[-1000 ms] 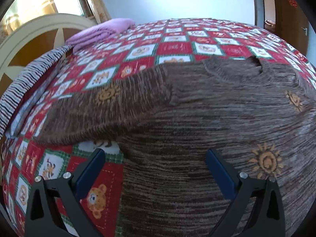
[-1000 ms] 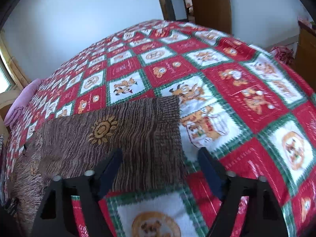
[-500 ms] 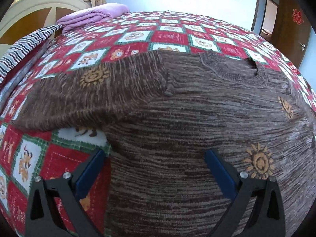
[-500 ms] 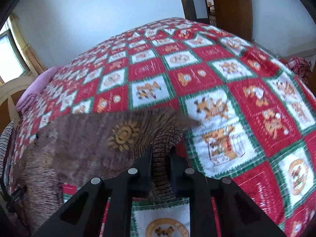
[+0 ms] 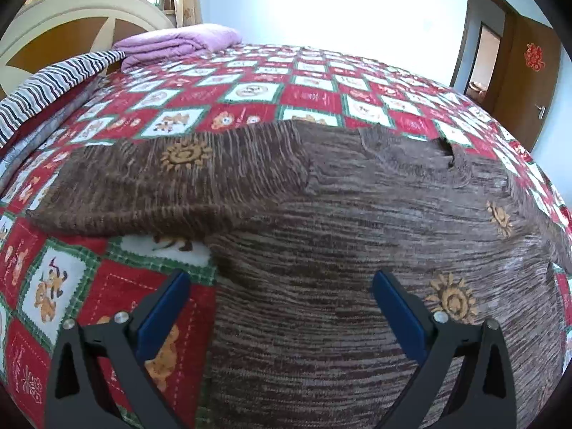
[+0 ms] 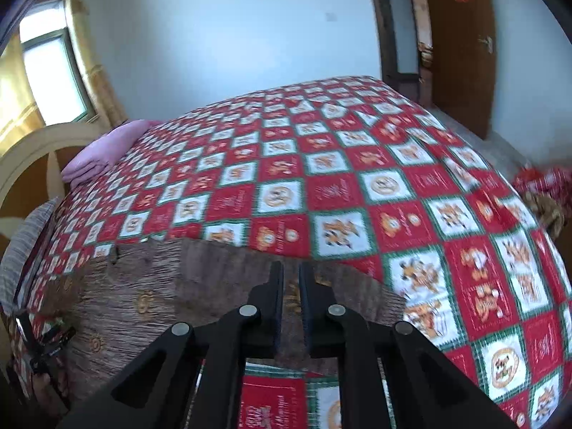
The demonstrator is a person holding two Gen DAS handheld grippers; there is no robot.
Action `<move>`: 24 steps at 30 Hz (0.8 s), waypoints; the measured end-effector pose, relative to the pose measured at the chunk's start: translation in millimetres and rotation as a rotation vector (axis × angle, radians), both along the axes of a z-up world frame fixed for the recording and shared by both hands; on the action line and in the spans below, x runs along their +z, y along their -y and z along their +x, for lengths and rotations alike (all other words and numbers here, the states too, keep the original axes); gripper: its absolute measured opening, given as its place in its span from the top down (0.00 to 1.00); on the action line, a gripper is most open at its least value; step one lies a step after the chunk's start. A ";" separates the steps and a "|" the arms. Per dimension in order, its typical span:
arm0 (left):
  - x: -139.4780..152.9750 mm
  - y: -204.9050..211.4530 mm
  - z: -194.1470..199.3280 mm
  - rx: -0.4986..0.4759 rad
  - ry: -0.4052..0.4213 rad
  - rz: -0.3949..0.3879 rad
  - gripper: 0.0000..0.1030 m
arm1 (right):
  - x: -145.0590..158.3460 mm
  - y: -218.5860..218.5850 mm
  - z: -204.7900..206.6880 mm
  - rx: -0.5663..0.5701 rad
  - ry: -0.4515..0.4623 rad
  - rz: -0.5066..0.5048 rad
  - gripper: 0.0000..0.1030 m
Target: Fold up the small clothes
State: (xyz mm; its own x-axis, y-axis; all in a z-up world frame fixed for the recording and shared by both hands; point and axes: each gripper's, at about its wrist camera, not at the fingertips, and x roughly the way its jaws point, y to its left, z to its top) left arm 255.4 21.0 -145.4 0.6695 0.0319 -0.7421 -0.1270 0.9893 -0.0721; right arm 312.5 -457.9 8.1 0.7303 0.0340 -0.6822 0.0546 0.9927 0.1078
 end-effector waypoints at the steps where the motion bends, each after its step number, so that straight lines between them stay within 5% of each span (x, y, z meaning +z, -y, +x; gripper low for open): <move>1: 0.4 -0.7 -0.5 0.003 0.005 0.001 0.00 | 1.5 -3.5 0.6 0.002 0.003 -0.004 0.91; 5: 1.6 -5.9 -2.7 0.010 0.025 -0.025 0.00 | -6.5 14.2 2.9 -0.041 0.003 0.074 0.88; 7: 1.9 -8.1 -4.5 0.008 0.033 -0.044 0.00 | -23.4 30.8 6.7 -0.097 -0.043 0.076 0.55; 8: 2.1 -9.1 -4.8 0.006 0.038 -0.052 0.00 | -31.7 36.1 8.5 -0.115 -0.062 0.072 0.28; 11: 2.9 -11.1 -5.7 0.012 0.041 -0.062 0.00 | -63.1 56.1 13.4 -0.171 -0.128 0.028 0.25; 13: 6.4 -16.2 -4.3 0.020 0.042 -0.075 0.00 | -85.6 71.0 16.8 -0.209 -0.161 0.024 0.26; 19: 22.7 -30.0 4.9 0.057 0.075 -0.025 0.00 | -131.0 96.6 24.0 -0.250 -0.218 0.033 0.52; 22: 17.1 -23.2 9.4 0.037 0.058 -0.011 0.00 | -127.9 90.3 20.4 -0.194 -0.183 0.050 0.92; 24: 8.5 -12.0 10.6 0.011 0.042 0.019 0.00 | -122.1 82.1 17.3 -0.161 -0.173 0.042 0.93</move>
State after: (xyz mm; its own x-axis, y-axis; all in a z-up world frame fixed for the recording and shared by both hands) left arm 266.0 33.0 -136.9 0.6994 0.0533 -0.7127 -0.1351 0.9891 -0.0585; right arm 329.8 -540.0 -114.0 0.6012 -0.0427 -0.7980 0.2329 0.9646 0.1238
